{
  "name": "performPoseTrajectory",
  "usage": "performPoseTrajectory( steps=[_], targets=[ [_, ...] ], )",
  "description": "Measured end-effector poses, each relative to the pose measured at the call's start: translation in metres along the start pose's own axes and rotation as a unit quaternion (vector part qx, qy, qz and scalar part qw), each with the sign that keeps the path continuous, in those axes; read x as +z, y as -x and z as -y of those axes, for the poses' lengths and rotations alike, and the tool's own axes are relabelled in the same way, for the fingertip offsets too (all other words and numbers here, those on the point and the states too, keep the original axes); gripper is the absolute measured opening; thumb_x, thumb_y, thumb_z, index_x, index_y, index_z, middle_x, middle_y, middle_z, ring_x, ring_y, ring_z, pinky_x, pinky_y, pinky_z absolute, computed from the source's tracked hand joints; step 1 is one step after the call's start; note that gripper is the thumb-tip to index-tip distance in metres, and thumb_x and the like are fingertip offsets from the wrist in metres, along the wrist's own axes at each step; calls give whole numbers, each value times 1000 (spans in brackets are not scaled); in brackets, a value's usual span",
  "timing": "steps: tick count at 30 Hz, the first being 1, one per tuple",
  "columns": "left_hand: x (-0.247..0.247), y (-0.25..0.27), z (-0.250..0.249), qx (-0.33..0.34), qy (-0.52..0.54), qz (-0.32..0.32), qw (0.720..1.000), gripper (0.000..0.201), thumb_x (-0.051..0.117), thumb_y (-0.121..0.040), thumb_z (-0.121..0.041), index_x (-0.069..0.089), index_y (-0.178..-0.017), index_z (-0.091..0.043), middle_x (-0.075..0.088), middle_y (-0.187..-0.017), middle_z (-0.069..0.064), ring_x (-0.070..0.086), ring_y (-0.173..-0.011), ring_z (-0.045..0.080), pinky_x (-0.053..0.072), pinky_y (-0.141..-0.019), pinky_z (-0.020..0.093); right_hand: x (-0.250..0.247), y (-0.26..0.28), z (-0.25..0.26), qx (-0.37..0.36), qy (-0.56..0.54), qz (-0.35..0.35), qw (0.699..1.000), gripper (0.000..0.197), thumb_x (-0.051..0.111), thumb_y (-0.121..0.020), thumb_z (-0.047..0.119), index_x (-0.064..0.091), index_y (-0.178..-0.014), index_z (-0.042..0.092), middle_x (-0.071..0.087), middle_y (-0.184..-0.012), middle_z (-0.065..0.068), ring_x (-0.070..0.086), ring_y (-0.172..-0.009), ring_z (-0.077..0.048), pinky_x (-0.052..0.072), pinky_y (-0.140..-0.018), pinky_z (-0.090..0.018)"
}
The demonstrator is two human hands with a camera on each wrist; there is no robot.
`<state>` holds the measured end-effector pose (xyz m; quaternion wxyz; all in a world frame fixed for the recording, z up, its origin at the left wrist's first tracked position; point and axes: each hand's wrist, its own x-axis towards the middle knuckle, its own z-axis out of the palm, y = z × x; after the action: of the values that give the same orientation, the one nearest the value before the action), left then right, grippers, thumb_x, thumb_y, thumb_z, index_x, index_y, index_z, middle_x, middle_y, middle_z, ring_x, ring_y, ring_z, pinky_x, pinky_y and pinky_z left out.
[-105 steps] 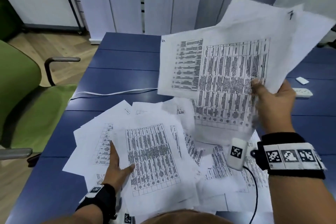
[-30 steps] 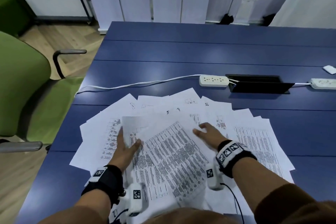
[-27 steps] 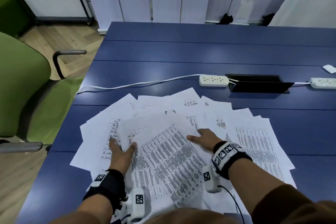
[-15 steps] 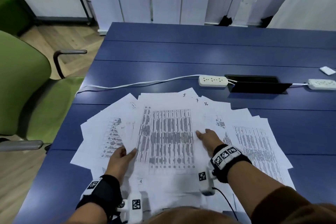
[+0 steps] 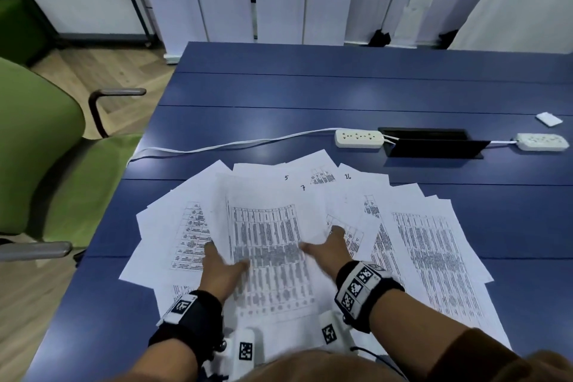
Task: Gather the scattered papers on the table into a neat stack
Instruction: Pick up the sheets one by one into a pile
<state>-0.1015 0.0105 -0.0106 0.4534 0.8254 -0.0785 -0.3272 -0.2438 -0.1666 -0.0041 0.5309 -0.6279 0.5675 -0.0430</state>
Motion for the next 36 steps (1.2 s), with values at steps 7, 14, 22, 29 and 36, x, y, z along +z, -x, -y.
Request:
performPoseTrajectory(
  steps=[7, 14, 22, 29, 36],
  targets=[
    [-9, 8, 6, -28, 148, 76, 986, 50, 67, -83, 9, 50, -121, -18, 64, -122, 4, 59, -116, 24, 37, -107, 39, -26, -7, -4, 54, -69, 153, 984, 38, 73, -83, 10, 51, -113, 3, 63, -105, -6, 57, -85, -13, 45, -74, -24],
    [-30, 22, -43, 121, 138, 76, 980, 42, 68, -83, 7, 60, -117, -17, 73, -110, 0, 66, -107, 18, 51, -97, 35, -47, -13, -2, -22, -162, 200, 966, 64, 85, -69, 21, 55, -121, 3, 71, -111, -1, 65, -106, -19, 53, -84, -33],
    [-36, 52, -112, 255, 173, -15, 951, 20, 63, -91, -5, 55, -94, 12, 61, -56, 0, 61, -57, 23, 50, -55, 13, -84, 26, 66, -205, -190, 6, 960, 56, 81, -68, 49, 46, -78, 6, 39, -43, 9, 40, -41, -10, 39, -47, -23],
    [-30, 43, -107, 243, 164, 55, 955, 34, 74, -77, 5, 51, -103, 2, 73, -93, 4, 69, -95, 1, 54, -86, 19, -87, 59, 79, -286, -260, 56, 921, 65, 87, -61, 3, 58, -118, 0, 74, -106, -8, 70, -101, -21, 55, -90, -32],
    [-23, 9, -86, 154, 175, -9, 972, 19, 66, -87, 2, 64, -106, 3, 74, -86, 0, 70, -79, 11, 56, -85, 40, -71, 49, 76, -262, -248, 104, 927, 68, 78, -61, -6, 51, -123, 3, 68, -114, -12, 67, -103, -24, 54, -93, -40]
  ],
)
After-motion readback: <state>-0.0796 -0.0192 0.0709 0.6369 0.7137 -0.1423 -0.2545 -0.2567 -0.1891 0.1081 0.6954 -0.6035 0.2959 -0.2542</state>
